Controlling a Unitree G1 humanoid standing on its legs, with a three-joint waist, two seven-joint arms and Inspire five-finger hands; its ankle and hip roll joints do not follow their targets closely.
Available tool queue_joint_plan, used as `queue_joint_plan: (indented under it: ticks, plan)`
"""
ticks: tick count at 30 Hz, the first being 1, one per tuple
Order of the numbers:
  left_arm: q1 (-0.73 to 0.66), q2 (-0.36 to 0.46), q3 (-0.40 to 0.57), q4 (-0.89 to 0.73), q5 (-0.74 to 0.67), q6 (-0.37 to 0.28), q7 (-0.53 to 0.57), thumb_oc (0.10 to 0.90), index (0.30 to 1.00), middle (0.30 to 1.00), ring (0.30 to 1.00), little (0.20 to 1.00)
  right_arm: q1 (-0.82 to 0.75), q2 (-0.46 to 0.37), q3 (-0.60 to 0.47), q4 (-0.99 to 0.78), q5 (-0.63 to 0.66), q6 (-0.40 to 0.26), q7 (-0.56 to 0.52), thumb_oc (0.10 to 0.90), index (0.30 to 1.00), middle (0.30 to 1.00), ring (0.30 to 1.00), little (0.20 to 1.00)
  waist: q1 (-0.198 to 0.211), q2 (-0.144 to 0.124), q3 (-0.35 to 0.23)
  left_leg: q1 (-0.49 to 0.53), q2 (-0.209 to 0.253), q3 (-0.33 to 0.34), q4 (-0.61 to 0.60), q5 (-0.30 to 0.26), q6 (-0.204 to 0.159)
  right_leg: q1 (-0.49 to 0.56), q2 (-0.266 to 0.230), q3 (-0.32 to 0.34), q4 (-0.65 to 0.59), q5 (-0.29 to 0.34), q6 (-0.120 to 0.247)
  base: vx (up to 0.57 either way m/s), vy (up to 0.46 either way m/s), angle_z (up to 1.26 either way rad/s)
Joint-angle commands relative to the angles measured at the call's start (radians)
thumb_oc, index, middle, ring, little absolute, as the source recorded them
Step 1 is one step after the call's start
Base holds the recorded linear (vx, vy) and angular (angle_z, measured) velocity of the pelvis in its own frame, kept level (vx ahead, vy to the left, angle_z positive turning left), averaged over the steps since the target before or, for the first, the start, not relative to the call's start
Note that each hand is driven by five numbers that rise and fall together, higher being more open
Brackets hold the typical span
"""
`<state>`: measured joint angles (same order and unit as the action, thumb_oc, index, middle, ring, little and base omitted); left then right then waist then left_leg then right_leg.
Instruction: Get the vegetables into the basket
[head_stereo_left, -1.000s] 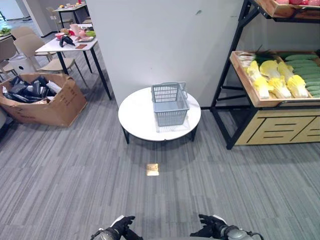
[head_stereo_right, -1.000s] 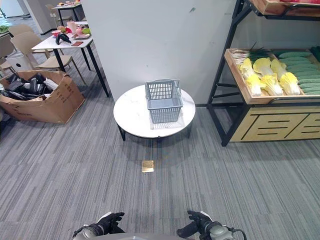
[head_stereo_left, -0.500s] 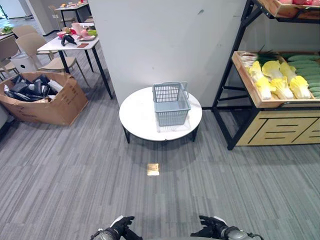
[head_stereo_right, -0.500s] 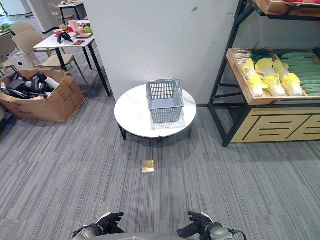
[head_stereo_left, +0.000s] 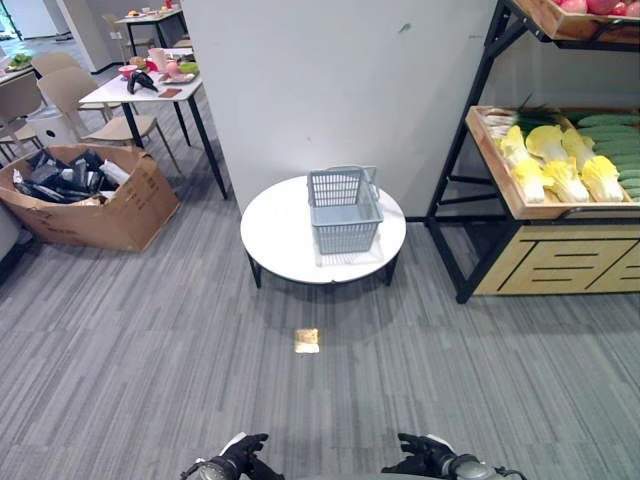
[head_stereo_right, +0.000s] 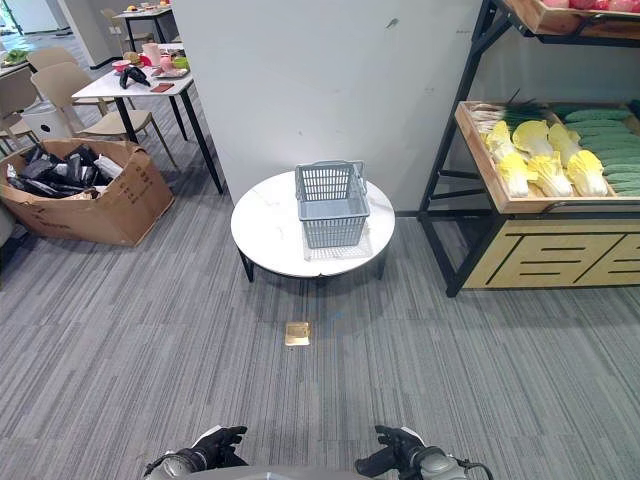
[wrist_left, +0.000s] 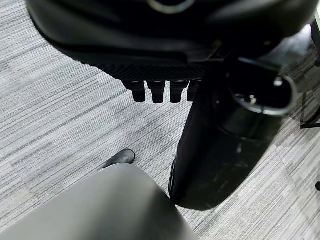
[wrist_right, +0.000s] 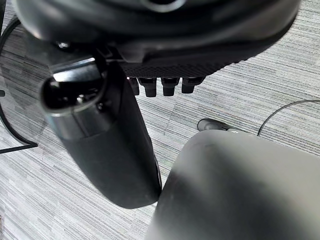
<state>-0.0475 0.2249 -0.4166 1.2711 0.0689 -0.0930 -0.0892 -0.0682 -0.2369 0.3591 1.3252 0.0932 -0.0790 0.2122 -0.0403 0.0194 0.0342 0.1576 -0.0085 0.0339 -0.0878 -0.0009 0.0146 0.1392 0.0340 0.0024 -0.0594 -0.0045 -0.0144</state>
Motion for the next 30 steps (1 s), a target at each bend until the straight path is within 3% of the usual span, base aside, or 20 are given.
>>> queue_joint_plan:
  ticks: [1,19,30]
  plan:
    - [-0.012,0.006,0.0,0.062,-0.015,0.005,-0.021,0.9,1.0,1.0,1.0,1.0,0.011,-0.014,0.05,0.082,-0.021,0.023,0.026,0.9,1.0,1.0,1.0,1.0,0.01,-0.034,0.013,0.008,-0.068,0.021,0.001,-0.087,0.028,0.007,0.004,0.04,-0.011,-0.009,0.07,0.01,0.046,0.0]
    - [-0.026,0.001,-0.011,0.033,-0.04,0.008,-0.031,0.9,1.0,1.0,1.0,1.0,-0.012,-0.046,0.038,0.085,-0.02,0.03,0.028,0.9,1.0,1.0,1.0,1.0,0.019,-0.017,0.039,-0.011,-0.072,0.011,0.001,-0.083,0.038,-0.02,-0.001,0.037,0.004,-0.013,0.077,0.0,0.022,0.0]
    - [-0.047,0.016,0.0,0.022,-0.065,0.008,-0.032,0.9,1.0,1.0,1.0,1.0,-0.042,-0.063,0.042,0.079,-0.039,0.034,0.026,0.9,1.0,1.0,1.0,1.0,0.027,-0.021,0.071,-0.025,-0.075,0.028,0.001,-0.084,0.066,-0.099,0.004,0.056,0.128,-0.023,0.094,0.03,0.089,-0.05]
